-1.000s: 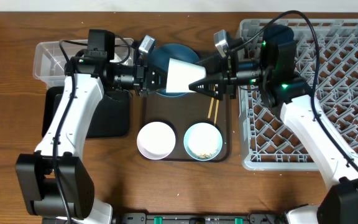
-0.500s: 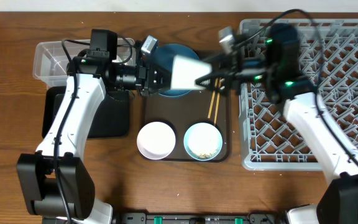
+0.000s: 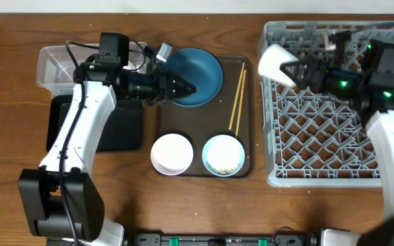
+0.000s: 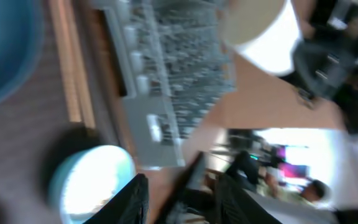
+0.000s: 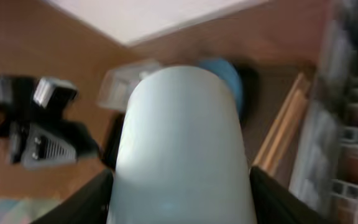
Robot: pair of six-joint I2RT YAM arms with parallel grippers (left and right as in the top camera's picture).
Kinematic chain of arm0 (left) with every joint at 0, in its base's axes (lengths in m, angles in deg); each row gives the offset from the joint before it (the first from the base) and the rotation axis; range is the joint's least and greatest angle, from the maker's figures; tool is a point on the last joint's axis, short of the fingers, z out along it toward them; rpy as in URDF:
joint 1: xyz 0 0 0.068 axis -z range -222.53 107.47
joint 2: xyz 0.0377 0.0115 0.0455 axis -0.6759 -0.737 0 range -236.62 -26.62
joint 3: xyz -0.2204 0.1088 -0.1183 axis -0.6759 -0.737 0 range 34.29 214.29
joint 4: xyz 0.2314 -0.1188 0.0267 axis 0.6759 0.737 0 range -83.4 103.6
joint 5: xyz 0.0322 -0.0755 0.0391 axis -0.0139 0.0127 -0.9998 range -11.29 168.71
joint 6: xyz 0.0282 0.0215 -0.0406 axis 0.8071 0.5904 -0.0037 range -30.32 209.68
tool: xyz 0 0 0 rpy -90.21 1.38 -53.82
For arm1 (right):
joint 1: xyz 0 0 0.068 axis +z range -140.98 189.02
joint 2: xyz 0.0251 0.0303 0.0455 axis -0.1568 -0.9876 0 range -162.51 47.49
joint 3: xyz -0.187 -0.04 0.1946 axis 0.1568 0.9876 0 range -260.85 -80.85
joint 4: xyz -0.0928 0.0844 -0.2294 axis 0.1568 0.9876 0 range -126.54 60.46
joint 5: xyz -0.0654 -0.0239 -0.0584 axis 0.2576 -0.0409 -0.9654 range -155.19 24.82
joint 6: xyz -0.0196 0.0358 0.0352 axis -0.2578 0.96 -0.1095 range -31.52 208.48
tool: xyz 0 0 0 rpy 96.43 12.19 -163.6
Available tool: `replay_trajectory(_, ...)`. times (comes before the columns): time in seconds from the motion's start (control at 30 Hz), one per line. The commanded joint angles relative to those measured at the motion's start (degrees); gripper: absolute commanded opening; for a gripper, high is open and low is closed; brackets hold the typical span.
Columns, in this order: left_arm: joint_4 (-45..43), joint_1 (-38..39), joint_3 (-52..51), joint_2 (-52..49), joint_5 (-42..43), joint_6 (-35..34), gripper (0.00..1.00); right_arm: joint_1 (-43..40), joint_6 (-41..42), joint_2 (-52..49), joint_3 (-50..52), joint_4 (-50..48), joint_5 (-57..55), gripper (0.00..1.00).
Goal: Sort waste into correct bins and load items into the dishwasher rack
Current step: 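Carry the cup right and place it upside down in rack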
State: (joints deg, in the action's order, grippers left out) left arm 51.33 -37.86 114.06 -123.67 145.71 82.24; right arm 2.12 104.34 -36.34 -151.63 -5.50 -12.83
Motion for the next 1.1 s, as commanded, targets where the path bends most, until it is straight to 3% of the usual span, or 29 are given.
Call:
replay_trajectory(0.0,0.2,0.0,1.3,0.7,-11.3,0.3,0.38,0.5,-4.3,5.5,-5.1,9.1,-18.3,0.26)
replay_trajectory(0.1,0.7,0.0,1.3,0.7,-16.5,0.3,0.38,1.8,-4.8,7.1,-10.6,23.2,-31.8,0.22)
replay_trajectory(0.2,1.9,0.0,1.3,0.7,-20.9,0.4,0.38,3.0,-4.8,7.0,-15.0,34.9,-41.6,0.25)
replay_trajectory(0.37,4.2,0.0,1.3,0.7,-28.1,0.4,0.38,4.2,-4.8,6.7,-15.9,45.4,-48.5,0.30)
replay_trajectory(0.7,9.2,0.0,1.3,0.7,-42.2,0.3,0.38,4.7,-5.3,1.1,-15.8,51.6,-51.7,0.33)
replay_trajectory(1.07,9.7,0.0,1.1,0.7,-45.7,0.4,0.38,5.8,-5.7,-5.8,-15.8,54.5,-51.7,0.34)
